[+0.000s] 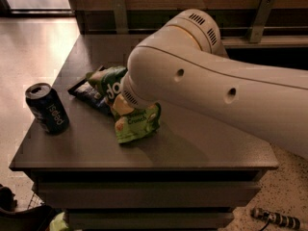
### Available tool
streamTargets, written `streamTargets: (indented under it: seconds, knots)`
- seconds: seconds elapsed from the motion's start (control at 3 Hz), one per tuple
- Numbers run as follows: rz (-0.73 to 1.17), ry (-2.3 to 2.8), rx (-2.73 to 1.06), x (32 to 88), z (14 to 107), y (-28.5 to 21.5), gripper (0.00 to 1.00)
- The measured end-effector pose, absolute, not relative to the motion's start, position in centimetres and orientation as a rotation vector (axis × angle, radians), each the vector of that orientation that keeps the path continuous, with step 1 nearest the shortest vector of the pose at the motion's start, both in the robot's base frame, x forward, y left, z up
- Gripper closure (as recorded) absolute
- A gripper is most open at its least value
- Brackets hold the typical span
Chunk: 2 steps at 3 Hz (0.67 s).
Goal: Move green rice chip bag near pepsi can
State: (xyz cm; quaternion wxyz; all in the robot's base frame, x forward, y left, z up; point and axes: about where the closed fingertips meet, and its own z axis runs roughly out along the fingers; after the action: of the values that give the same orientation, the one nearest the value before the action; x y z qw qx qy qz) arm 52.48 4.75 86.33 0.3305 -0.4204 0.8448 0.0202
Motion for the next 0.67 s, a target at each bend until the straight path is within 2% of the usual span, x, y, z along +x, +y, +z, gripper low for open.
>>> streamTargets:
  seconds: [0.33,0.67]
  knots:
    - [0.053,2.209,-1.100,52.48,86.39,4.75,1.00]
    - [0.032,2.189,-1.141,51.91,86.06,5.06,0.88]
